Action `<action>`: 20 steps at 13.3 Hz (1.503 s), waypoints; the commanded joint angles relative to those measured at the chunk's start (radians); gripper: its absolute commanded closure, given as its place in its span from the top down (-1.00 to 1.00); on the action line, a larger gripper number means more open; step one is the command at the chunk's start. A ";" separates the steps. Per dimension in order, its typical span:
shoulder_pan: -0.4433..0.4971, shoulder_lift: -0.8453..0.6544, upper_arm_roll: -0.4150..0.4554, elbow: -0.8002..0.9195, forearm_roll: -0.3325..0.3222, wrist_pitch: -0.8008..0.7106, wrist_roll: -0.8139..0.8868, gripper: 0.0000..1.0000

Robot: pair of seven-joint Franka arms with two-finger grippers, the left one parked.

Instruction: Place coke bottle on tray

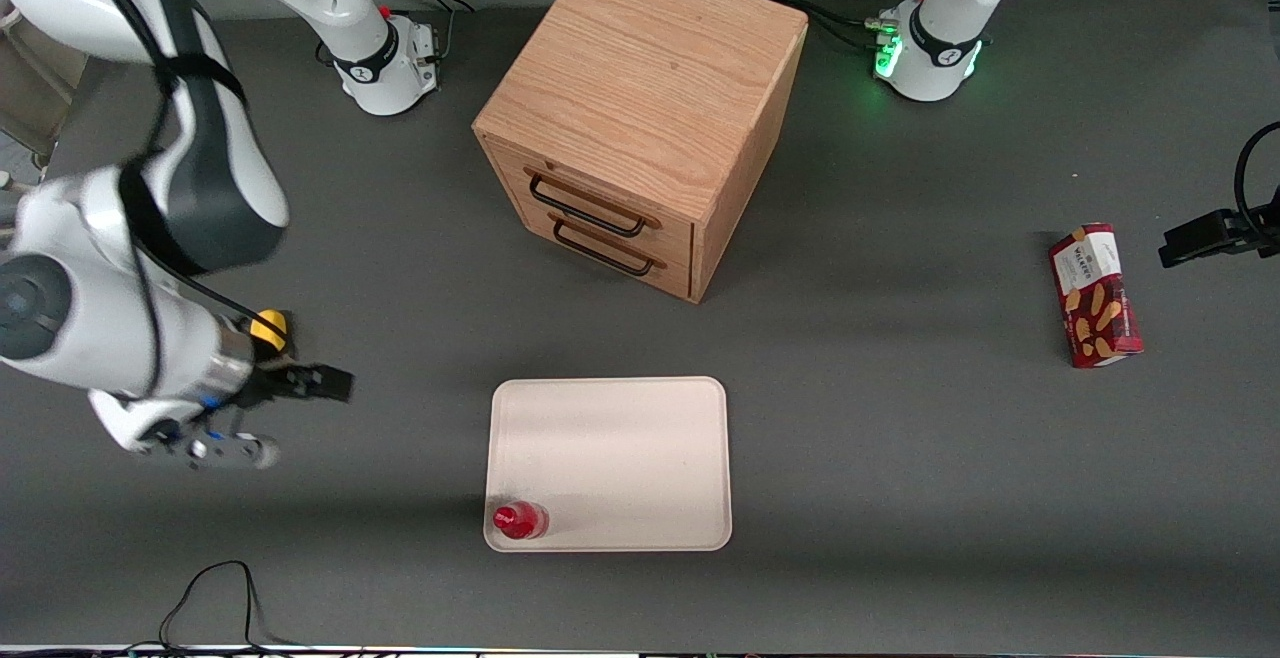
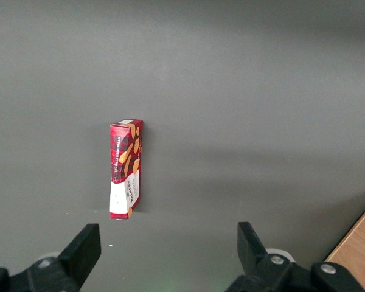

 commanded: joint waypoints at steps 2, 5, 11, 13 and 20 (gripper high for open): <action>0.039 -0.368 -0.172 -0.398 0.093 0.031 -0.148 1.00; 0.180 -0.466 -0.334 -0.426 0.094 -0.042 -0.159 1.00; 0.115 -0.416 -0.304 -0.296 0.200 -0.102 -0.165 1.00; 0.046 -0.416 -0.216 -0.286 0.199 -0.114 -0.165 1.00; 0.130 -0.416 -0.239 -0.286 0.114 -0.141 -0.156 1.00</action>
